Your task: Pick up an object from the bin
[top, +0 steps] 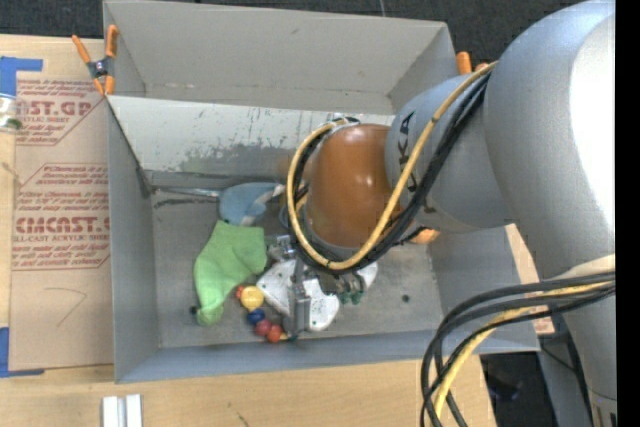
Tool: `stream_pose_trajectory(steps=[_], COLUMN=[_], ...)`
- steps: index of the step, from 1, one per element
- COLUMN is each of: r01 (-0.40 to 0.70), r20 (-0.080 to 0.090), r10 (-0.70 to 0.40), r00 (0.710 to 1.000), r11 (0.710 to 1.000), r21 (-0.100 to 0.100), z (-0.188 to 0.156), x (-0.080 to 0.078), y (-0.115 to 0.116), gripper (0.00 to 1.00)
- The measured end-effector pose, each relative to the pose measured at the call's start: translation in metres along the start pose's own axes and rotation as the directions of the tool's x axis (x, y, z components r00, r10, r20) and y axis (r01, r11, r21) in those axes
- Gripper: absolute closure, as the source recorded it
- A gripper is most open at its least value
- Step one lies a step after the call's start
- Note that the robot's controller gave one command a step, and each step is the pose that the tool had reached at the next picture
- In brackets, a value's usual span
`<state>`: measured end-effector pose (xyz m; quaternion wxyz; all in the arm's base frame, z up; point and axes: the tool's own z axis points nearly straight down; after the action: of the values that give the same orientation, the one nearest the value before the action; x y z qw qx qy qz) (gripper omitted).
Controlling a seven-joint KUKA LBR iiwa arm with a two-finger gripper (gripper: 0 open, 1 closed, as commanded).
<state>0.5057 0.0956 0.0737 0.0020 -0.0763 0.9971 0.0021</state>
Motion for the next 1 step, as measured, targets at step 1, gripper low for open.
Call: stream_pose_trajectory(steps=[1], r01=[0.005], r20=[0.012], r10=[-0.005], r00=[1.000], r11=[1.000], r21=[0.001], z=[-0.0014], x=[0.0026], y=[0.0039], gripper=[1.00])
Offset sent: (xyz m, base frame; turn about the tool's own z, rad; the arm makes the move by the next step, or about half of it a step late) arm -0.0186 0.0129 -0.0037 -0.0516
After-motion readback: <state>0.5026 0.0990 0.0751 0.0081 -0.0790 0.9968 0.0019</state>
